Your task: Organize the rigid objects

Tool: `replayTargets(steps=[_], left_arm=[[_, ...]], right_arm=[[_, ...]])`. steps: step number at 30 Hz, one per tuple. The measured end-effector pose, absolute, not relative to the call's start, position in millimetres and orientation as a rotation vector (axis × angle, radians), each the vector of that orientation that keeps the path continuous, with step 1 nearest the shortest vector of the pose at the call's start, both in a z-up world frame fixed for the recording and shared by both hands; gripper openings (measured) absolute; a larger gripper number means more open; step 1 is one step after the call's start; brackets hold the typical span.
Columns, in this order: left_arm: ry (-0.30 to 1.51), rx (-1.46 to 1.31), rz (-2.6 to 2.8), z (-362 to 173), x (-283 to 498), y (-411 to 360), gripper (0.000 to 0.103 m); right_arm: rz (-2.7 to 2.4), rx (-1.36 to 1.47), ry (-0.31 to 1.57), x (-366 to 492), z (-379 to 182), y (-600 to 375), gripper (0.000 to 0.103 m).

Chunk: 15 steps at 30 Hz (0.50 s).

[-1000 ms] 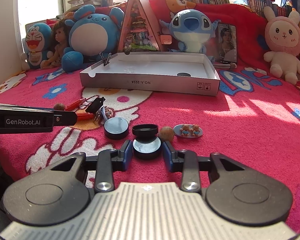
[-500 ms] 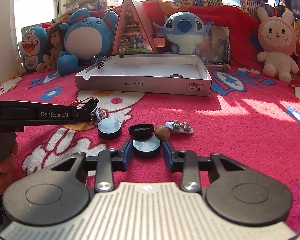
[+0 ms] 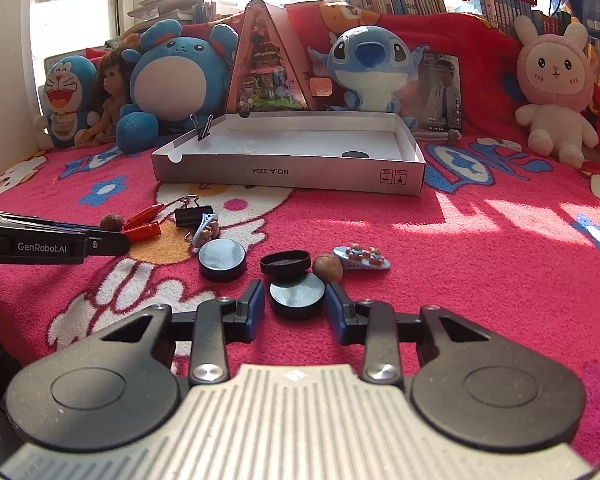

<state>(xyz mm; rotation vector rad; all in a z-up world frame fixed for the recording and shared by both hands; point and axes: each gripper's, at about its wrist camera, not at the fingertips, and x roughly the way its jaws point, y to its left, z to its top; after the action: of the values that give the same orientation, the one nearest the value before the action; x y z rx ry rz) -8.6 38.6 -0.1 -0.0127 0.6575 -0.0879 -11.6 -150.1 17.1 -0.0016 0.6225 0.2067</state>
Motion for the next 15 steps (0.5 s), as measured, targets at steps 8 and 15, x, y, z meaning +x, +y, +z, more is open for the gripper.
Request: replayTargets(steps=[8,15], left_arm=[[0.652,-0.009,-0.048,1.2,0.5,42.9,0.04],[0.543,0.003,0.019,12.6,-24.8,25.7,0.064]], right_arm=[[0.206,-0.005,0.622,-11.6,16.9,-149.4,0.051],[0.202,0.005,0.618,-11.6,17.0,-148.5,0.051]])
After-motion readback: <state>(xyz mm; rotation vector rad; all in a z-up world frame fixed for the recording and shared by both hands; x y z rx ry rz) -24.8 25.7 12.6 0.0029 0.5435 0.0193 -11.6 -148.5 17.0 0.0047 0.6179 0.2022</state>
